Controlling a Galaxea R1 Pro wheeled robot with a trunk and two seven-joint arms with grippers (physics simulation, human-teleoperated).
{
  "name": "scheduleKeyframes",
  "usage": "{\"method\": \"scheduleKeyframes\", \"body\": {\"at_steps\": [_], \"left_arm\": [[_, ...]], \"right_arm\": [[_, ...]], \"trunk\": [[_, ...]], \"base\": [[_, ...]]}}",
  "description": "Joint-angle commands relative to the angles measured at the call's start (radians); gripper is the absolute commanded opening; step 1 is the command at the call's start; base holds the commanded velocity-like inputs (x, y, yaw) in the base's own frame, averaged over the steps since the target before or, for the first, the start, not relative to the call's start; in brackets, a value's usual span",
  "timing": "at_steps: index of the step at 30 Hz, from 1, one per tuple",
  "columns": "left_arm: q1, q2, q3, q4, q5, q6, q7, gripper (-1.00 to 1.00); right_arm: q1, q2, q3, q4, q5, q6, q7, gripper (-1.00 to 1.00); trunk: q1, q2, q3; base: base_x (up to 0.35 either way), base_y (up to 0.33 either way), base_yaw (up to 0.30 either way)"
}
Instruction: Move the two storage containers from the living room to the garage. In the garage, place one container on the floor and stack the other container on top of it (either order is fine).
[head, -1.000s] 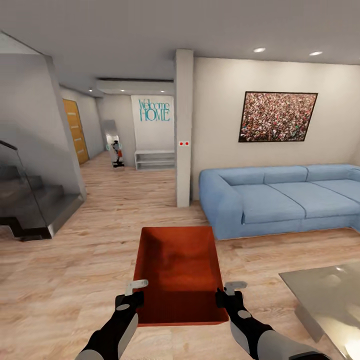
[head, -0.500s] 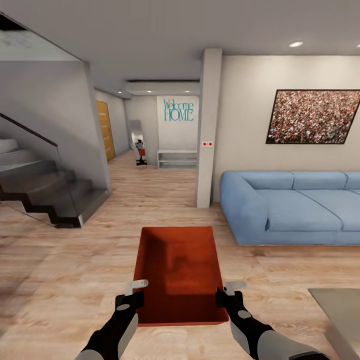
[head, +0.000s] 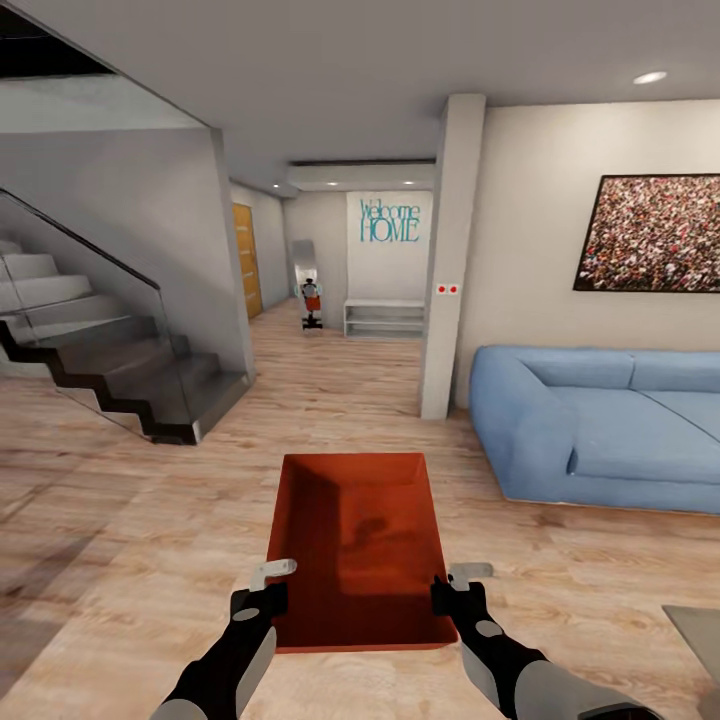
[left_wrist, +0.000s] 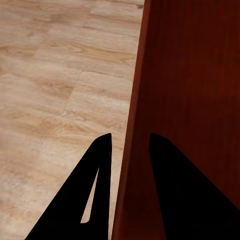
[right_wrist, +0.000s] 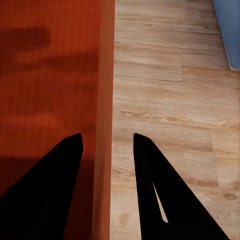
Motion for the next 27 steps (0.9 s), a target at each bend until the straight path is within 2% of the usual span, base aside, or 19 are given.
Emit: {"method": "scheduleKeyframes", "body": {"at_steps": [1,7,27], "left_arm": [[-0.001,0.002,0.015,-0.022,0.003,0.005,0.006,-1.0],[-0.001,0.002,0.013,-0.021,0.003,0.005,0.006,-1.0],[-0.001,0.002,0.013,-0.02,0.003,0.005,0.006,-1.0]], "right_arm": [[0.0,0.0,0.003,0.002,0.003,0.0,-0.002,-1.0],[0.0,0.001,0.003,0.002,0.003,0.0,-0.002,-1.0],[0.0,0.001,0.003,0.002,0.002,-0.001,-0.003,-1.0]], "trunk": [[0.0,-0.001,-0.002],[0.0,-0.001,-0.002],[0.0,-0.001,-0.002]], "base": [[0.093,0.0,0.007],[0.198,0.0,0.002],[0.318,0.0,0.0]]}}
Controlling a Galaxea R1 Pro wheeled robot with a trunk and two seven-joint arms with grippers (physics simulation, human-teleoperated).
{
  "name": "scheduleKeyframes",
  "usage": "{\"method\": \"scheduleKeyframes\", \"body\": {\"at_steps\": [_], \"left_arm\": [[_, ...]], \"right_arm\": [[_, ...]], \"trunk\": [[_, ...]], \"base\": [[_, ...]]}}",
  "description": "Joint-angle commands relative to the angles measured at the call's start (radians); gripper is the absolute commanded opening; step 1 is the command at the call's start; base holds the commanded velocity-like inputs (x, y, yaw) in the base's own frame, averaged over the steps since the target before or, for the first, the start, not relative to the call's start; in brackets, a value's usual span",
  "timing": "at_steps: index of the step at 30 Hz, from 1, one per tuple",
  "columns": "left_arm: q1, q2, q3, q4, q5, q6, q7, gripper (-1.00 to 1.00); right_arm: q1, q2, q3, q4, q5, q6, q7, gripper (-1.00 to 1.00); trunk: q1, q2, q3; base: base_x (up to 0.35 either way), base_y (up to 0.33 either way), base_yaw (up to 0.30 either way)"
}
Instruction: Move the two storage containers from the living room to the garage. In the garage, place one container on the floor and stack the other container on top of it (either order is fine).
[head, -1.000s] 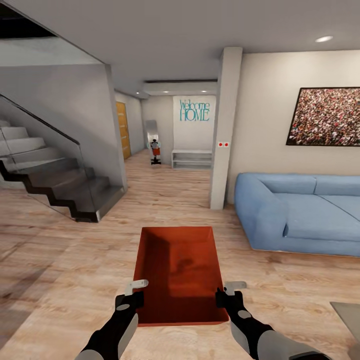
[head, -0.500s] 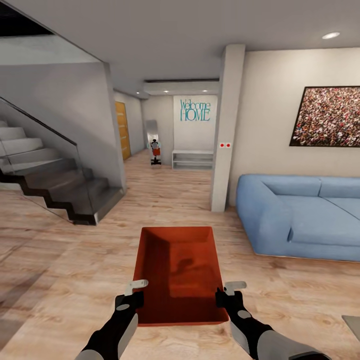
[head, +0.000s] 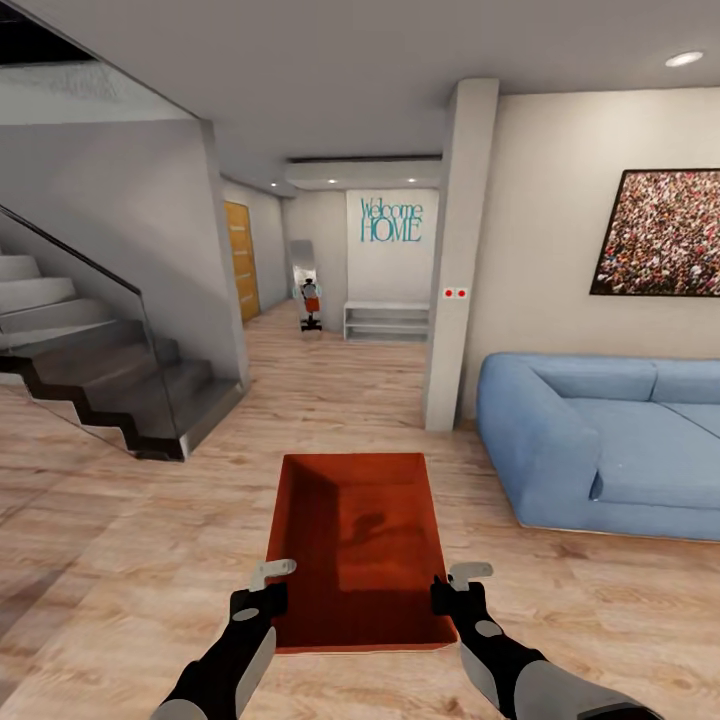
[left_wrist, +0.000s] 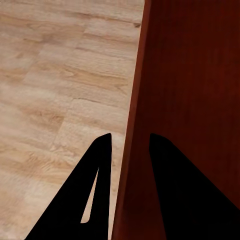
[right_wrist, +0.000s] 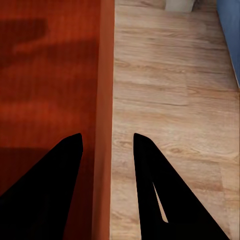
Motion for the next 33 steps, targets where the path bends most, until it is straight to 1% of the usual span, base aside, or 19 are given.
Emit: {"method": "scheduleKeyframes", "body": {"at_steps": [1,4,15,33], "left_arm": [[-0.001,0.001,0.012,-0.021,0.002,0.005,0.006,-1.0],[-0.001,0.001,0.012,-0.021,0.002,0.005,0.006,-1.0],[-0.001,0.002,0.013,-0.021,0.002,0.005,0.006,-1.0],[-0.001,0.003,0.012,-0.021,0.002,0.005,0.006,-1.0]], "right_arm": [[0.0,0.0,-0.002,0.002,0.005,0.0,-0.001,-1.0],[0.0,0.0,-0.002,0.002,0.006,0.0,-0.001,-1.0],[0.0,0.0,-0.002,0.001,0.006,0.0,0.0,-1.0],[0.0,-0.001,-0.002,0.002,0.005,0.002,0.0,-1.0]], "trunk": [[0.001,-0.001,-0.002],[0.001,-0.001,-0.002],[0.001,-0.001,-0.002],[0.001,-0.001,-0.002]], "base": [[0.321,0.0,0.056],[0.321,0.0,0.147],[0.321,0.0,0.247],[0.321,0.0,0.014]]}}
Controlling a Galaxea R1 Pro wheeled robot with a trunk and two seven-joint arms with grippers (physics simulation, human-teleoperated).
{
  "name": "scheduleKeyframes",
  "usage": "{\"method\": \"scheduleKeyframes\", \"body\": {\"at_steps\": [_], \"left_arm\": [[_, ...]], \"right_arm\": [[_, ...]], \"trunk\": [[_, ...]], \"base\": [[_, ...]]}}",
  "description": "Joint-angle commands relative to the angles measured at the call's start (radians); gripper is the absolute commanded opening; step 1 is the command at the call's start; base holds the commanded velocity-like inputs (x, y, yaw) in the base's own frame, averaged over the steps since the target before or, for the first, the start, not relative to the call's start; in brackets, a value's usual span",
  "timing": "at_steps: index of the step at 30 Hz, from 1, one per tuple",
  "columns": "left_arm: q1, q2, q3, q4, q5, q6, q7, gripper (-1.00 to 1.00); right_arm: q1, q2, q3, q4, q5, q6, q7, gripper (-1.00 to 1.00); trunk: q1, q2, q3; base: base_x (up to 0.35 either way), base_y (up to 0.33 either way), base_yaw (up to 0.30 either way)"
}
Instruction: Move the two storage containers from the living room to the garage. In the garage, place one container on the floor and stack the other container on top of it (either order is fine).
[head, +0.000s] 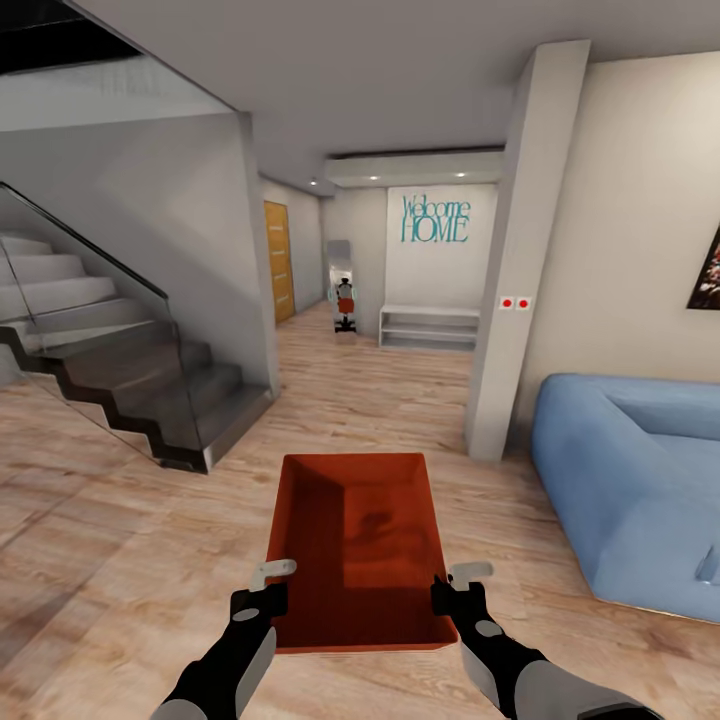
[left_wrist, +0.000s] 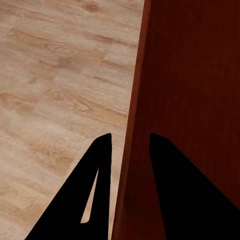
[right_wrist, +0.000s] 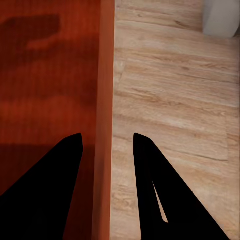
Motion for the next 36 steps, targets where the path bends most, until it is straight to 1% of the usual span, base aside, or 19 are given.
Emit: {"method": "scheduleKeyframes", "body": {"at_steps": [1,19,25,36], "left_arm": [[-0.001,0.003,0.014,-0.022,0.002,0.005,0.007,-1.0],[-0.001,0.003,0.015,-0.022,0.002,0.005,0.007,-1.0],[-0.001,0.003,0.015,-0.023,0.002,0.005,0.007,-1.0],[-0.001,0.003,0.016,-0.024,0.002,0.005,0.007,-1.0]], "right_arm": [[0.0,0.0,0.001,0.002,0.003,0.0,-0.002,-1.0],[0.0,0.001,0.001,0.002,0.005,-0.002,-0.002,-1.0],[0.0,0.001,0.001,0.002,0.005,-0.002,-0.002,-1.0],[0.0,0.001,0.001,0.002,0.005,-0.002,-0.002,-1.0]], "trunk": [[0.001,-0.001,-0.002],[0.001,-0.001,-0.002],[0.001,-0.001,0.004],[0.001,-0.001,0.007]], "base": [[0.321,0.0,0.0],[0.321,0.0,0.0],[0.321,0.0,0.0],[0.321,0.0,0.0]]}}
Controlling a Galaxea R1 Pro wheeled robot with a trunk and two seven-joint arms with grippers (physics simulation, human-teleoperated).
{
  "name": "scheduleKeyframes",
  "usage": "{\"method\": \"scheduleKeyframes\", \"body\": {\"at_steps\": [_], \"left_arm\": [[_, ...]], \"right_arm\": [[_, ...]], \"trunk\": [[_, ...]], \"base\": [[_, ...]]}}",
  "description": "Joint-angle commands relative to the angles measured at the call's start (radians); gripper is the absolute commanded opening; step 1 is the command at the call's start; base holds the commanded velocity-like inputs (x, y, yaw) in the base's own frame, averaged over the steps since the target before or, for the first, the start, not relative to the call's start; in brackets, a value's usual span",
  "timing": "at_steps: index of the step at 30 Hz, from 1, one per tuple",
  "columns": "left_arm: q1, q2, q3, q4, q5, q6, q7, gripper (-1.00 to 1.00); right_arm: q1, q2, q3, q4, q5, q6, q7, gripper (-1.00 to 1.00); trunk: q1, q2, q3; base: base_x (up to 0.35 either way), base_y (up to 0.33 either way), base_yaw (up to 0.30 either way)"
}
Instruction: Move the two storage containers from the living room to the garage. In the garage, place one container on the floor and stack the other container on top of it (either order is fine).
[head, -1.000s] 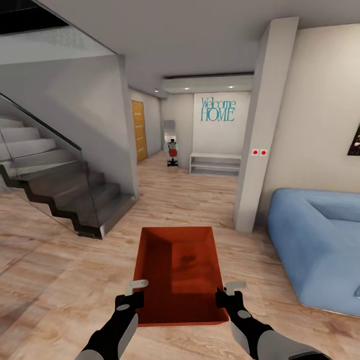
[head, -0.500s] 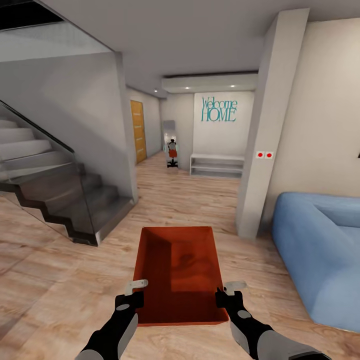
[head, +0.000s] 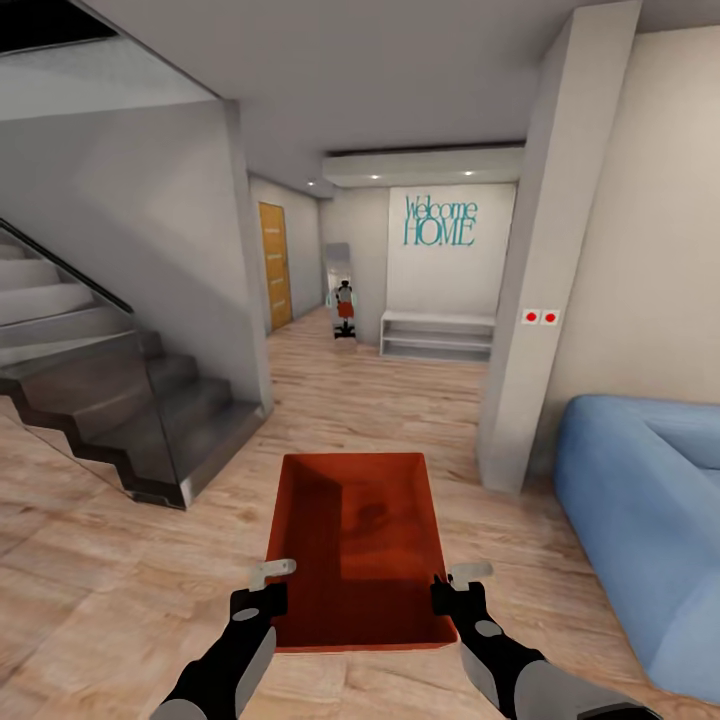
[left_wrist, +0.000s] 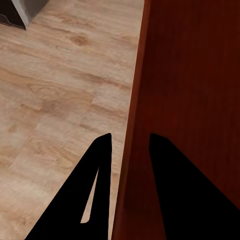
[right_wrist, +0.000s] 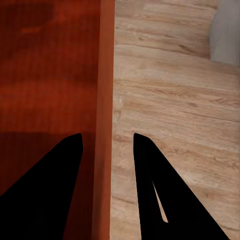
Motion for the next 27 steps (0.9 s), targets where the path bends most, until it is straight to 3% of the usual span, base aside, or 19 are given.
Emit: {"method": "scheduleKeyframes", "body": {"at_steps": [1,27], "left_arm": [[-0.001,0.002,0.017,-0.022,0.001,0.005,0.007,-1.0],[-0.001,0.002,0.018,-0.026,0.001,0.005,0.007,-1.0]], "right_arm": [[0.0,0.0,0.001,0.002,0.005,0.0,-0.001,-1.0],[0.0,0.0,0.001,0.002,0.005,0.0,-0.001,-1.0]], "trunk": [[0.001,-0.001,-0.001],[0.001,-0.001,0.0]], "base": [[0.321,0.0,0.0],[0.321,0.0,0.0]]}}
